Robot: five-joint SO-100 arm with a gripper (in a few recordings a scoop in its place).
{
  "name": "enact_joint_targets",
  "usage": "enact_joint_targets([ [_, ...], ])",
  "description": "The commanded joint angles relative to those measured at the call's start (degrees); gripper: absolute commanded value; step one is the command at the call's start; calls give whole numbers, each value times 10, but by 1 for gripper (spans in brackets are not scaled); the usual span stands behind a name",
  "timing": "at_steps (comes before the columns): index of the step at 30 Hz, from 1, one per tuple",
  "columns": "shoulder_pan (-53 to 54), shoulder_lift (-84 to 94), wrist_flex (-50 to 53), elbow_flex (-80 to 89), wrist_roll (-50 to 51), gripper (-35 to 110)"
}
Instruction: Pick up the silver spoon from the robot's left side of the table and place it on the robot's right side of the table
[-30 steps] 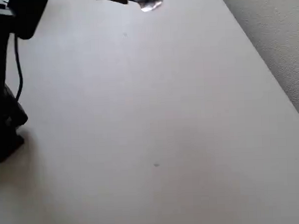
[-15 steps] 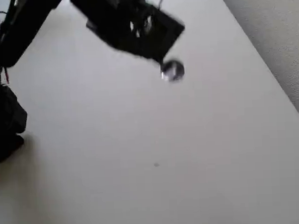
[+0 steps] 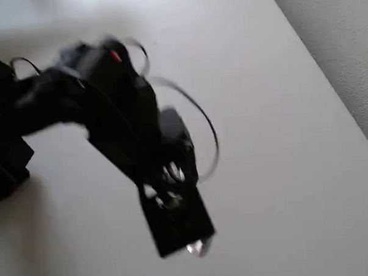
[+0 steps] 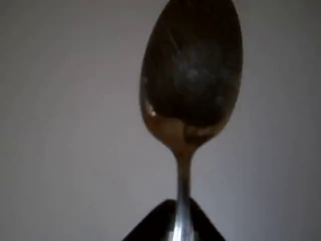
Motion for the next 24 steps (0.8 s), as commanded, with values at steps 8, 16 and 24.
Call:
enact_joint_targets([
  [8,4,-52,47,-8,-461,-1],
  [16,-12,-66,51,-1,-577,-1],
  [24,-15,-46,52,105,-695,-2],
])
